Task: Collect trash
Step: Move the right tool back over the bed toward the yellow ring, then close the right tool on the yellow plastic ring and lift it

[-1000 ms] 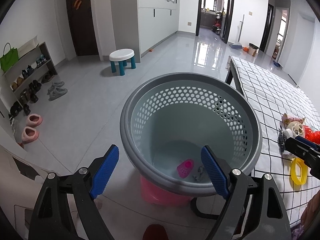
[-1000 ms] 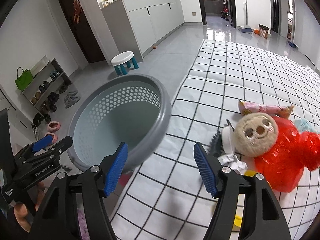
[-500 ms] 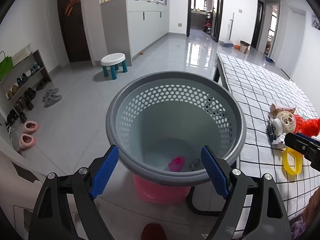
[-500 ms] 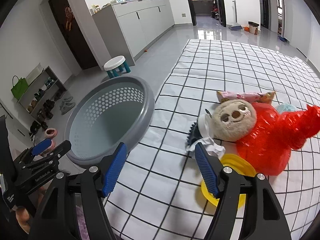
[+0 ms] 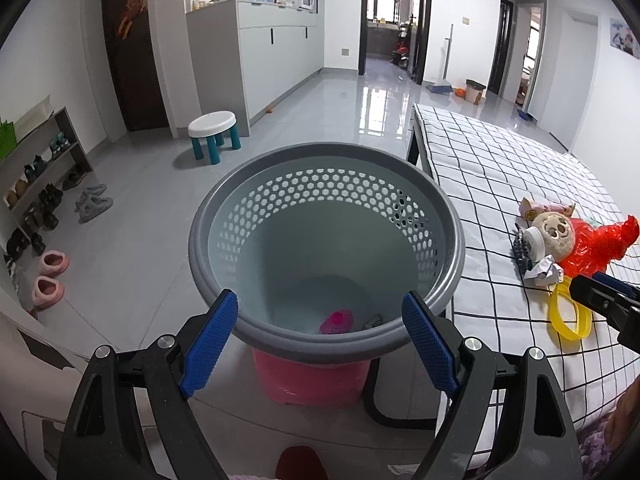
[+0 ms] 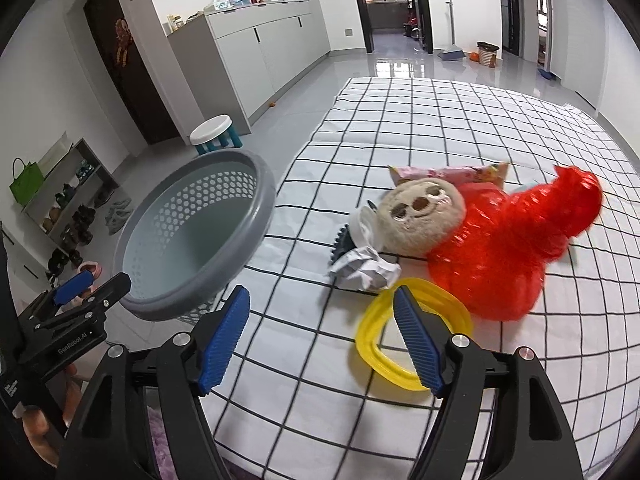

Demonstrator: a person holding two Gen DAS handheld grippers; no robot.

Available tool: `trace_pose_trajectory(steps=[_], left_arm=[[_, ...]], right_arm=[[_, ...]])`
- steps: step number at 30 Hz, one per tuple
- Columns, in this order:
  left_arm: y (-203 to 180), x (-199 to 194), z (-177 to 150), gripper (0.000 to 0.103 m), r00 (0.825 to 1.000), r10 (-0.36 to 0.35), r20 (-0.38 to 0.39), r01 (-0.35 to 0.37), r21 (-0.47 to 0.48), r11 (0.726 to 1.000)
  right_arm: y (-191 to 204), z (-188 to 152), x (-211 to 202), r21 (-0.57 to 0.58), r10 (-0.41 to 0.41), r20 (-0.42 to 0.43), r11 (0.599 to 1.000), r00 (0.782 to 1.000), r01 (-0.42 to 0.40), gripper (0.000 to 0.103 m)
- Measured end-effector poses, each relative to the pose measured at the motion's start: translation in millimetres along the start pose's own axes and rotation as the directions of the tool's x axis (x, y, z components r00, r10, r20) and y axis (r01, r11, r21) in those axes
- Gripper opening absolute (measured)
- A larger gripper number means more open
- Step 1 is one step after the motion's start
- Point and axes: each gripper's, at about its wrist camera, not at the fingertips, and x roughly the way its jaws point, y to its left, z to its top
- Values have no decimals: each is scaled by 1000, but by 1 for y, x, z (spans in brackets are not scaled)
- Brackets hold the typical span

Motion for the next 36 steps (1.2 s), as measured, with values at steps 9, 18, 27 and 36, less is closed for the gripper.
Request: trace_pose_trajectory(steps=[9,18,27,36], left_arm=[[-11,-2,-4,83,1000,-23,9,23,18,1000],[-23,-2,-3,86,999,-45,17,44,41,998],[-31,-1,-4,89,998,-62,17,61,54,997],[-35,0,-4,94,997,-75,16,74,58,996]], right_arm=[[-15,-11,-12,22,-45,10,999,999,45,75],[-30,-26,-17,35,-94,-6,995,996,94,78],[-39,-33,-11,38,-127,-37,991,991,128,82],[-36,-39,5,14,-154,-79,988,985,156,84]])
